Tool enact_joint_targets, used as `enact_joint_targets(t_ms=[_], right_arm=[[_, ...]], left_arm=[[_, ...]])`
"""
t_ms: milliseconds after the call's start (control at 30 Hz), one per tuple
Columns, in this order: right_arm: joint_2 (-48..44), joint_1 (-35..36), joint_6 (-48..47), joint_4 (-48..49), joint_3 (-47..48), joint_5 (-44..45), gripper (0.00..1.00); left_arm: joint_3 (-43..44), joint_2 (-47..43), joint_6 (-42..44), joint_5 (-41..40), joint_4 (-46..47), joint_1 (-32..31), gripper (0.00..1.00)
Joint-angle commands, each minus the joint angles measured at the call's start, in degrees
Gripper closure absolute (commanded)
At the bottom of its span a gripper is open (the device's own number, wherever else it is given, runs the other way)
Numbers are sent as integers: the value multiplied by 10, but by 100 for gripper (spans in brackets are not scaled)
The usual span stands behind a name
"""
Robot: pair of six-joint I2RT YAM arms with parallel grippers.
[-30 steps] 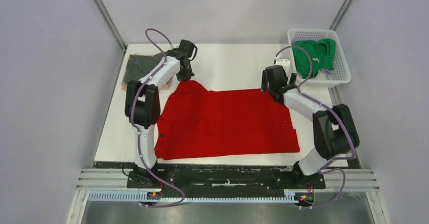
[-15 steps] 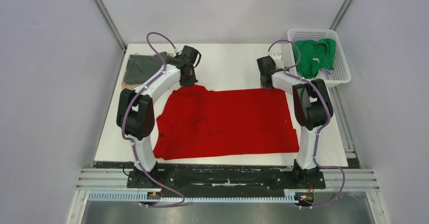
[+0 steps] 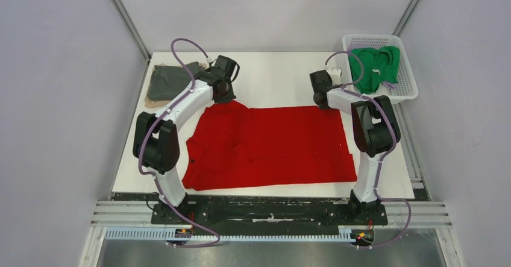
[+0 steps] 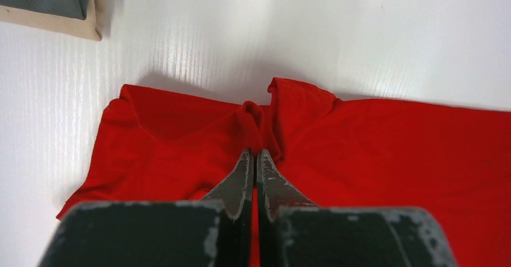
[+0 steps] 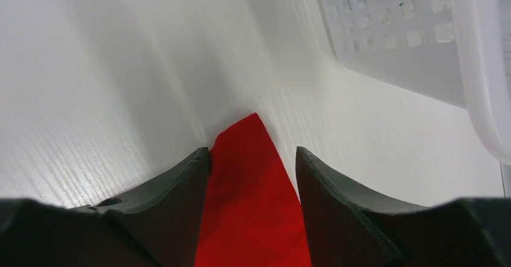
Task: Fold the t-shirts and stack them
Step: Grab the side of the flattened tshirt furthest away from the robot with both arms
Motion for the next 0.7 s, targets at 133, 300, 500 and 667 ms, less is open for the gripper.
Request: enact_joint_targets(t_ms=[133, 300, 500, 667], right_arm=[[-18, -9, 39, 3, -29, -6, 59], [-14, -9, 81, 13, -38, -31, 65], [-25, -9, 114, 41, -70, -52, 78], [-41, -9, 121, 47, -88, -39, 95]], left_arm=[[-7, -36, -24, -17, 15, -2, 98], [-9, -39, -26, -14, 15, -3, 98], [-10, -40, -25, -16, 15, -2, 98], [-16, -49, -24, -17, 15, -3, 98]])
